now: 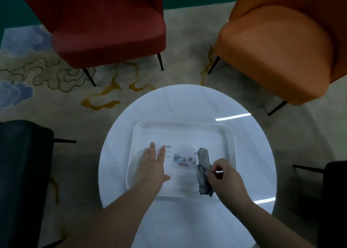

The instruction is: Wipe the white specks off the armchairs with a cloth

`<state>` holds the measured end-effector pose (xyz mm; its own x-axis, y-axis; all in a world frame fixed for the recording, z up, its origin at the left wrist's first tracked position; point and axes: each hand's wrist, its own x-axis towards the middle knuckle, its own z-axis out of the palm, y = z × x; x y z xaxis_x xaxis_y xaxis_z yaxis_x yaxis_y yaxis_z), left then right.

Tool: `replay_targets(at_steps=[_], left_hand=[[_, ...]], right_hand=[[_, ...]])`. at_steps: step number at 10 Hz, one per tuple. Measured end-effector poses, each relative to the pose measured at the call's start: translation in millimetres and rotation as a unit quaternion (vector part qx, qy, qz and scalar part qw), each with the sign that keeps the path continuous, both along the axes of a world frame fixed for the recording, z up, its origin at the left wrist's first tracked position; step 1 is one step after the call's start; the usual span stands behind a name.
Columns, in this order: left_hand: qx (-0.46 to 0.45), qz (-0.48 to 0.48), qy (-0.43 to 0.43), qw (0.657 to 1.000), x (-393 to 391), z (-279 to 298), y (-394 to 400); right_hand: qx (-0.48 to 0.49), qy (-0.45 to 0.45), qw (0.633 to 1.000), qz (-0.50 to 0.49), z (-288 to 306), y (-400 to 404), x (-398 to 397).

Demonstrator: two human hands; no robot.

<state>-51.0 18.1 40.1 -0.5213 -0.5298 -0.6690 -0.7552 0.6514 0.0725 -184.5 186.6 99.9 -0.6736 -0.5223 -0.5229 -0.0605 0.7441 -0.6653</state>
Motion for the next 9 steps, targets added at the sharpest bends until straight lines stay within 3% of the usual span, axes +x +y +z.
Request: replay_targets(at_steps=[3,5,8,9], left_hand=[[-0.037,0.004,0.041,0.998,6.8,-30.0,0.7],[-0.030,0.011,0.041,0.999,7.4,-33.0,0.5],[-0.036,0.019,0.033,0.999,3.4,-30.5,2.0],[-0.022,0.035,0.037,0.998,4.1,-24.5,0.6]], right_hand=[[-0.014,0.034,0.999,0.032,-35.1,-35.3,-5.3],[0.005,0.020,0.994,0.107,-43.5,-47.4,-5.8],[0.027,-0.012,0.975,0.221,-31.0,-27.1,-6.3],[0.019,-0.007,0.977,0.214,-17.6,-20.1,-11.3]])
